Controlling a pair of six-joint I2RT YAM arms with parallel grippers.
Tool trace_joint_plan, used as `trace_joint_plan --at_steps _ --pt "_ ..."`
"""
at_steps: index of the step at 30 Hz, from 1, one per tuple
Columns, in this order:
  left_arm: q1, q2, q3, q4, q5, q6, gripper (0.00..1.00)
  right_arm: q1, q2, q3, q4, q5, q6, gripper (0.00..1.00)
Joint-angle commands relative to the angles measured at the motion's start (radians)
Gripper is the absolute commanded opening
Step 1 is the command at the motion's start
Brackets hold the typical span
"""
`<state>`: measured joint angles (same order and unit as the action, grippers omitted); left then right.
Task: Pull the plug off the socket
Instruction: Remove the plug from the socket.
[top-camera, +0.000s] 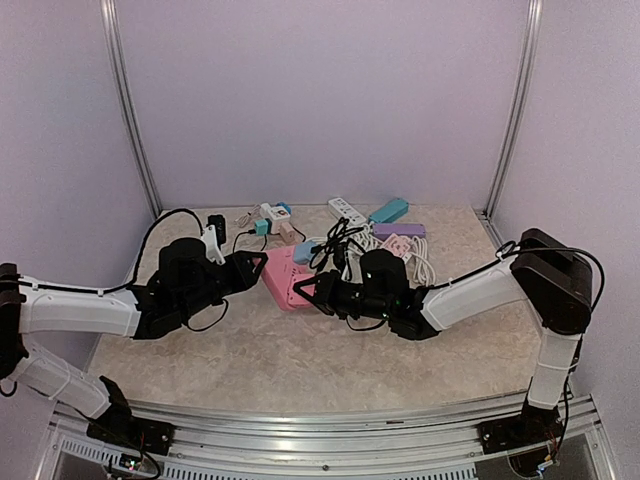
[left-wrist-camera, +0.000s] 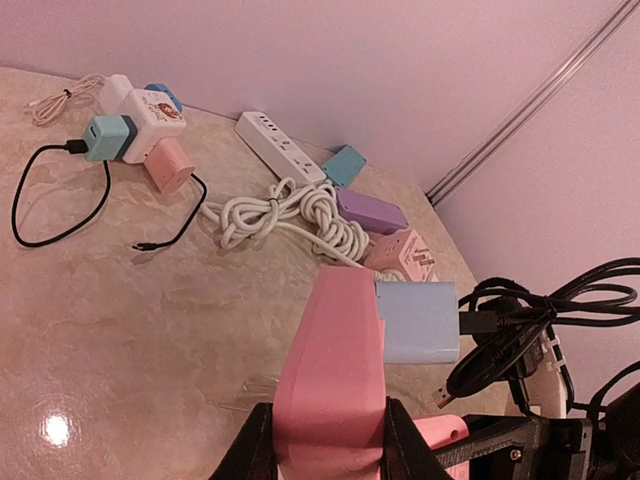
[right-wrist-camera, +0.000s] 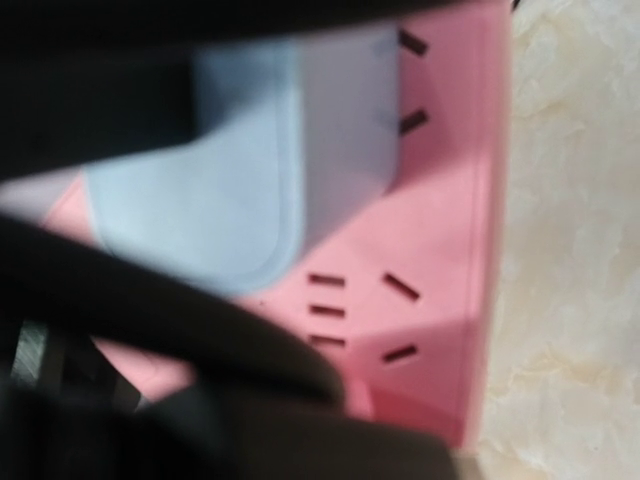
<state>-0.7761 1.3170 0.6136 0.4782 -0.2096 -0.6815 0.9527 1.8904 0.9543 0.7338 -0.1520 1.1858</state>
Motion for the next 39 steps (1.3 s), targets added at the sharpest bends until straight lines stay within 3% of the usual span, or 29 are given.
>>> trace_joint_plan --at_steps 1,14,39 --pt "0.030 -0.015 0.033 0.038 0.044 -0.057 0.25 -0.015 -0.008 -0.024 -0.065 0.046 -0.010 0.00" --pt "0.077 -0.036 0.030 0.031 0.127 -0.114 0.25 -0.015 0.001 -0.028 -0.109 0.082 -0.021 0.00" --pt "0.054 0.020 0.012 0.070 0.118 0.066 0.25 -0.022 -0.016 -0.032 -0.051 0.055 0.011 0.00"
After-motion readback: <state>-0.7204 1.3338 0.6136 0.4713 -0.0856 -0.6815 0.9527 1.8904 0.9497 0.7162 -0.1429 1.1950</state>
